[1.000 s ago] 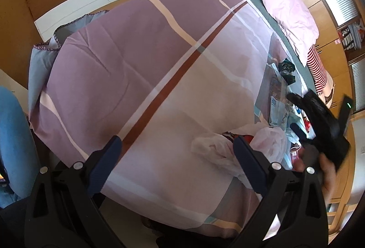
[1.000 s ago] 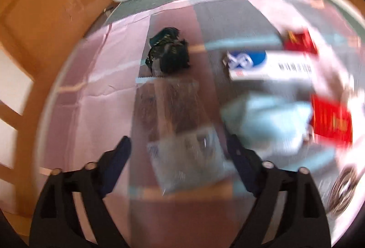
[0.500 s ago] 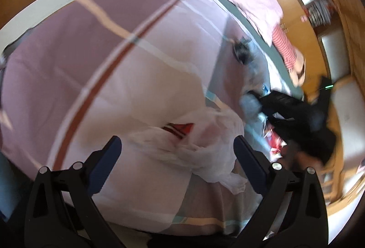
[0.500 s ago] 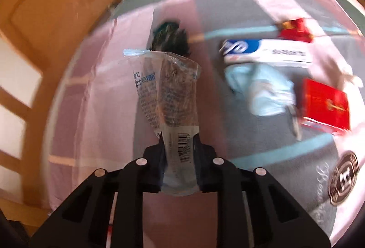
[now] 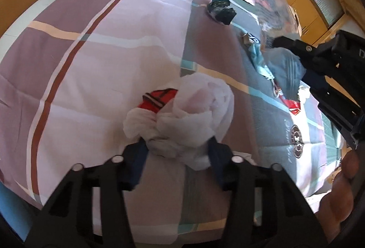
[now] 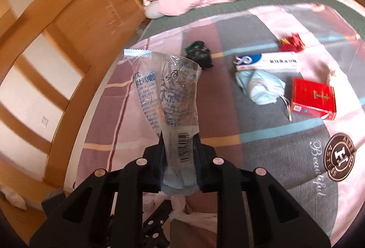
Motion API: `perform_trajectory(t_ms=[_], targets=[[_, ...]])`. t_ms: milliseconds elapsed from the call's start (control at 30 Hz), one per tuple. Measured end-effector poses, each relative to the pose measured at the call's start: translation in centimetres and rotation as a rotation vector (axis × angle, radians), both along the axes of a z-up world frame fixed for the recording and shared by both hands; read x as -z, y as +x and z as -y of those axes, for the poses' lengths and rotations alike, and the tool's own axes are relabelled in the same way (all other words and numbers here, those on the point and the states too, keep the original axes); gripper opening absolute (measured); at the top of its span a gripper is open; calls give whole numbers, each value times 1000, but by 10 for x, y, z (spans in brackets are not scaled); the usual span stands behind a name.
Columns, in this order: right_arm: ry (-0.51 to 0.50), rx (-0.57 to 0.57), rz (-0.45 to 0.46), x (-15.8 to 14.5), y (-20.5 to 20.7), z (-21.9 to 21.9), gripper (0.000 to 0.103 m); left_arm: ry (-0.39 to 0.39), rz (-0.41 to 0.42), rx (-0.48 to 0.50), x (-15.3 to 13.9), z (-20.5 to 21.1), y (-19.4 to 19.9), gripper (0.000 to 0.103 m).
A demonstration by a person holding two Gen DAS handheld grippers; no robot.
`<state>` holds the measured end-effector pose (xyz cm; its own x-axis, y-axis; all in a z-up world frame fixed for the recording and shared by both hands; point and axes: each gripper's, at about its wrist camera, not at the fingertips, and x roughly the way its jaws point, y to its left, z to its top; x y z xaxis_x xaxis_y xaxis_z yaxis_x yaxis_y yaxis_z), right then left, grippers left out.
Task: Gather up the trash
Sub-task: 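Grasp the clear barcode-labelled plastic bag with the right tool, then carry both bags over the white basket and open both tools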
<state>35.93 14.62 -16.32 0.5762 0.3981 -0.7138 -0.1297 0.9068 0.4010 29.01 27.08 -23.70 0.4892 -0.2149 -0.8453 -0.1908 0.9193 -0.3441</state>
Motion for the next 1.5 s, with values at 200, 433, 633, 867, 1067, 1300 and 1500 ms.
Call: perform_trajectory(t_ms=[200, 433, 633, 867, 1067, 1300, 1500], targets=[[29, -28, 55, -8, -3, -1, 22, -16, 24, -89, -9, -19, -11, 39], [234, -48, -60, 9, 6, 13, 23, 16, 78, -235, -28, -51, -24, 38], [182, -15, 10, -7, -12, 21, 22, 97, 141, -231, -46, -46, -27, 36], [142, -37, 72, -57, -100, 113, 22, 114, 273, -208, -94, -10, -85, 36], [-36, 21, 125, -91, -190, 221, 22, 4, 325, -14, -121, 74, -132, 36], [-105, 152, -6, -58, -281, 322, 23, -18, 348, 176, -138, 154, -157, 36], [-166, 137, -245, 3, -305, 341, 55, -9, 322, 309, -132, 211, -168, 36]])
